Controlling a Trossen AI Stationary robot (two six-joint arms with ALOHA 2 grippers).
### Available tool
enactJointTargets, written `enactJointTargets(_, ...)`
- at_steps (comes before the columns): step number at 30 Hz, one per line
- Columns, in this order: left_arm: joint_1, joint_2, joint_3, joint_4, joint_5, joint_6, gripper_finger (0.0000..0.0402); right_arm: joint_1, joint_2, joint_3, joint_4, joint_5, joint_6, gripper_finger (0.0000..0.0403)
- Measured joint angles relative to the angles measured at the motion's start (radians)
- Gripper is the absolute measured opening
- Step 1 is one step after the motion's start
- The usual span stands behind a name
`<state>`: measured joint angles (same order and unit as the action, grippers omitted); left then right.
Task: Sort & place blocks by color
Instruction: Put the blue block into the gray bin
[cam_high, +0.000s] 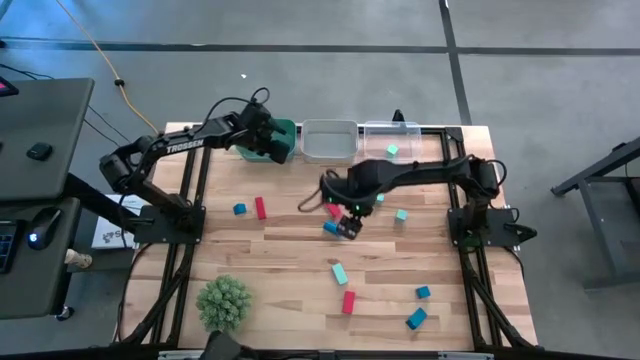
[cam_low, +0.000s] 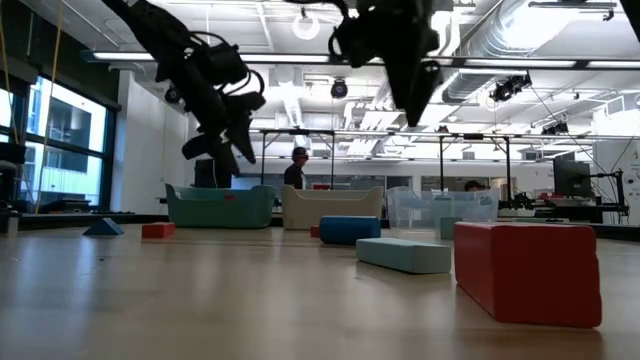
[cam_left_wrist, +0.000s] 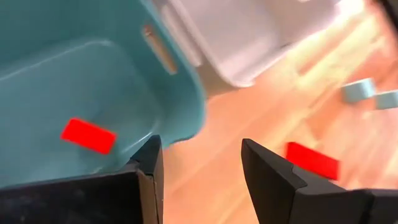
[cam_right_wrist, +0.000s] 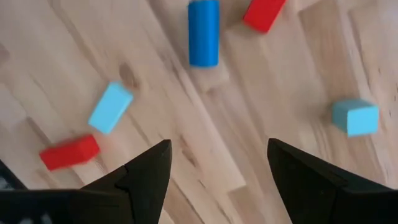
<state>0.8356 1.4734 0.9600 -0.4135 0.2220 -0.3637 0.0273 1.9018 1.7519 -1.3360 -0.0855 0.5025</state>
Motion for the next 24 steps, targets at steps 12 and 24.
enactJointTargets(12,-0.07,-0.099,0.0,0.018,0.046,-0.074,0.0136,0.19,0.0,0.0,-0.078,0.057,0.105,0.0255)
enactJointTargets(24,-0.122,-0.104,0.0,0.023,0.044,-0.078,0.0137,0.313,0.0,0.0,-0.161,0.04,0.386,0.0255)
